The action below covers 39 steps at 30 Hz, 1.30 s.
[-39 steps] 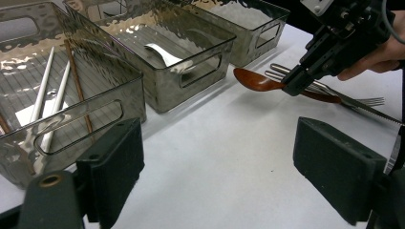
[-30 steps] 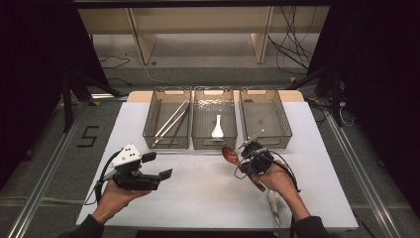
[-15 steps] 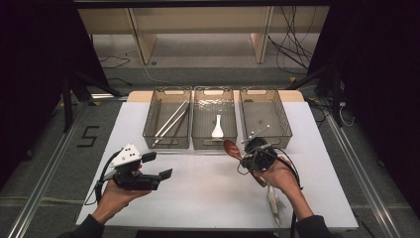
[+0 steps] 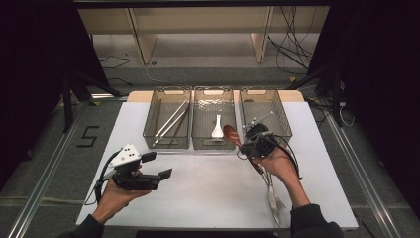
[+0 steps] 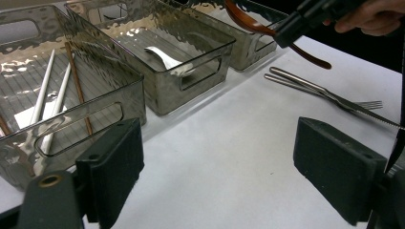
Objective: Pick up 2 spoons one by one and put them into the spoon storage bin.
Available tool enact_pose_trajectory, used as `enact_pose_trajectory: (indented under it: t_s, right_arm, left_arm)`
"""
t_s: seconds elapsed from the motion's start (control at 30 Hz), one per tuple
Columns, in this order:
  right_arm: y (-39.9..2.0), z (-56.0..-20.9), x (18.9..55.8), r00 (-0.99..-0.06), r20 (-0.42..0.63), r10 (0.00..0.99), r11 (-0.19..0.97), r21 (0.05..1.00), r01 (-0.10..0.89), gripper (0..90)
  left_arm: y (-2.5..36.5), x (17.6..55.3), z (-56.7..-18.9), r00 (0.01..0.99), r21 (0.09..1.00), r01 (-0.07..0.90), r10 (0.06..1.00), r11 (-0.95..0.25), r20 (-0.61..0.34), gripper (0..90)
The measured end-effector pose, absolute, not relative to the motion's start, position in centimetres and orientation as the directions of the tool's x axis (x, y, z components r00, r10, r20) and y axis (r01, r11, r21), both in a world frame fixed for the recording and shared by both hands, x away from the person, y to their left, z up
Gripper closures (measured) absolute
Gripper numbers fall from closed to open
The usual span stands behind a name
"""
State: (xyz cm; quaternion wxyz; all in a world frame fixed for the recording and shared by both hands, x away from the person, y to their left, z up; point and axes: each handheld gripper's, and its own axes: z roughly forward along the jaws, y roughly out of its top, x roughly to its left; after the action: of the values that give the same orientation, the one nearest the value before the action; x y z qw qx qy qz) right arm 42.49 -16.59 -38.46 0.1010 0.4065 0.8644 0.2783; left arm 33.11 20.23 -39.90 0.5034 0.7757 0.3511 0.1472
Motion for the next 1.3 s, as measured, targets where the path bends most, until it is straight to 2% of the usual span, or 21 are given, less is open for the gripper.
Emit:
enact_pose_trajectory:
  t_s: [0.73, 1.3]
  right_arm:
    - [-13.3, -36.0, 48.6, -0.606, 0.065, 0.792, 0.466, 0.577, 0.671, 82.5]
    - [-11.8, -35.5, 52.1, -0.553, 0.074, 0.83, 0.416, 0.578, 0.702, 82.4]
  left_arm:
    - [20.3, 33.1, -39.9, 0.712, 0.887, 0.391, 0.691, -0.246, -0.123, 16.5]
    - [20.1, 33.1, -39.9, 0.716, 0.888, 0.389, 0.687, -0.245, -0.124, 16.5]
